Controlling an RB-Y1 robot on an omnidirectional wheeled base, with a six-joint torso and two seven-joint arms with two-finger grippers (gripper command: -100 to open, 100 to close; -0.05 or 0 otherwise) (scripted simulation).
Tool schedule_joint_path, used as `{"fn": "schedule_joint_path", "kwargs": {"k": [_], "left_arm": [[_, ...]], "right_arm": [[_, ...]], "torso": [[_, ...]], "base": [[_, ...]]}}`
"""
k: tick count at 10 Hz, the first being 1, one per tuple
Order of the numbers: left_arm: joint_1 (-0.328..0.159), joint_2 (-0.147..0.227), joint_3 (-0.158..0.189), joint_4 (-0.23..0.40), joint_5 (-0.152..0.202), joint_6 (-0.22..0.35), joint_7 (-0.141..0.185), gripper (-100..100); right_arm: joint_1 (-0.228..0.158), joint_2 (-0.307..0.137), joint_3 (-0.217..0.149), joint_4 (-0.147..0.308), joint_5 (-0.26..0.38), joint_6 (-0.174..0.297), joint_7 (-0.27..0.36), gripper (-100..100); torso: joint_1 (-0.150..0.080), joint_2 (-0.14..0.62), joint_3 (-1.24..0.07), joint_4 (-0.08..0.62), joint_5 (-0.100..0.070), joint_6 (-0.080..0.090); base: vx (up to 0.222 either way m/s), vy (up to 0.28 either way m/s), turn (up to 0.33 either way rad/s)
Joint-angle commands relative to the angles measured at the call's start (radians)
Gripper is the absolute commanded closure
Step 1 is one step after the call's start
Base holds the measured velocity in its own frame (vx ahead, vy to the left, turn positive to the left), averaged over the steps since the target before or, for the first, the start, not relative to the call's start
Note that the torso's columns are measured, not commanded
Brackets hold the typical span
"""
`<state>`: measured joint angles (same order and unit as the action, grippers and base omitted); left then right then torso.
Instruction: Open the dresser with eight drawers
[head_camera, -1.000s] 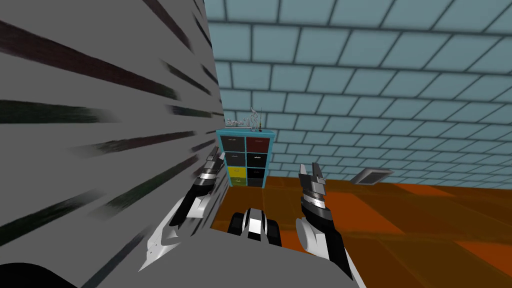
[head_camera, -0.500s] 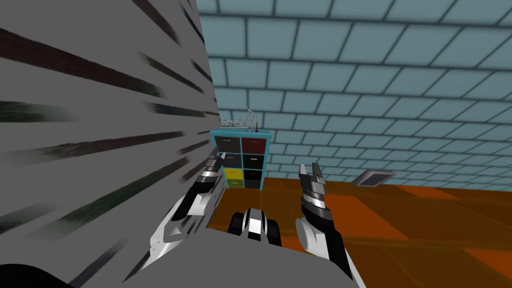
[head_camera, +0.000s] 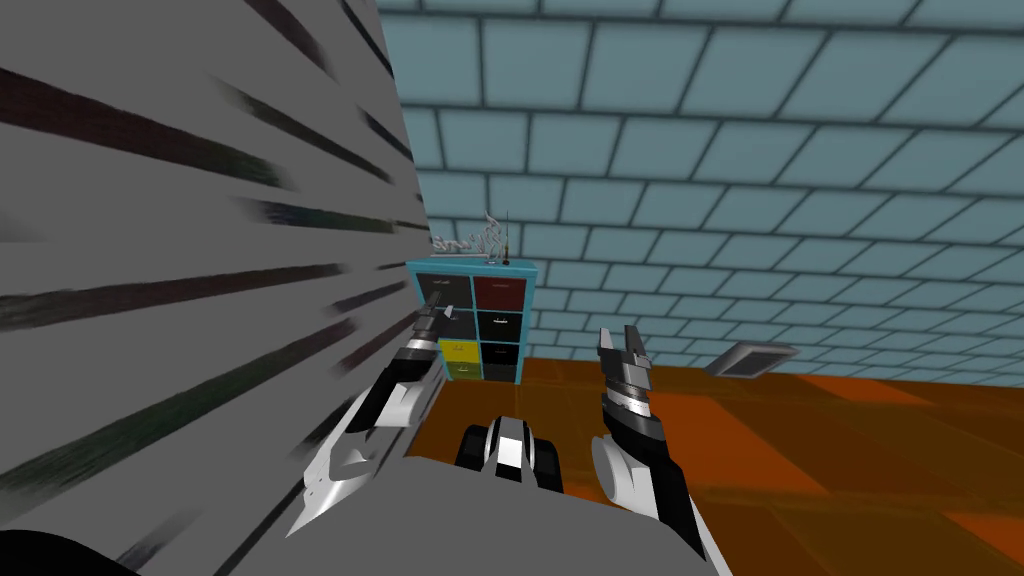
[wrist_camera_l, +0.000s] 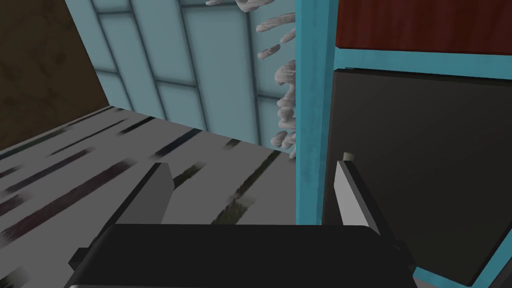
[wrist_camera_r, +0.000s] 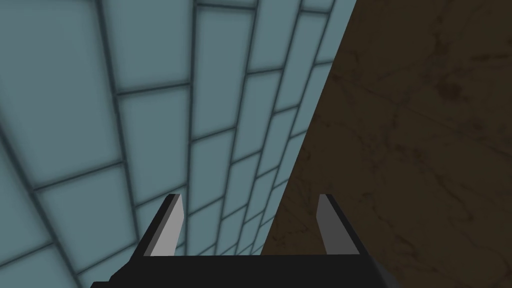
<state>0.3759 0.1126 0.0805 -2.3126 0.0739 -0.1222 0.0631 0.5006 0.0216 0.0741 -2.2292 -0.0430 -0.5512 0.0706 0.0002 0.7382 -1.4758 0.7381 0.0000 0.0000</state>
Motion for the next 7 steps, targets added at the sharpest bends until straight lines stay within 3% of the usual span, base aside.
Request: {"fn": "schedule_joint_path", "kwargs": {"k": [1,7], "left_arm": [[-0.015,0.008,0.005,-0.011,0.009,0.064,0.003,-100],[-0.048,0.044,0.017,-0.036,0.033,0.217,0.012,-100]], "right_arm": [[0.0,0.0,0.0,0.0,0.0,0.0,0.0,0],[0.0,0.0,0.0,0.0,0.0,0.0,0.0,0]], "torso": [[0.0,0.0,0.0,0.0,0.0,0.0],[-0.001,-0.001,0.0,0.0,0.0,0.0]], "base": [[0.08,-0.081,0.006],[0.093,-0.111,0.007]]}}
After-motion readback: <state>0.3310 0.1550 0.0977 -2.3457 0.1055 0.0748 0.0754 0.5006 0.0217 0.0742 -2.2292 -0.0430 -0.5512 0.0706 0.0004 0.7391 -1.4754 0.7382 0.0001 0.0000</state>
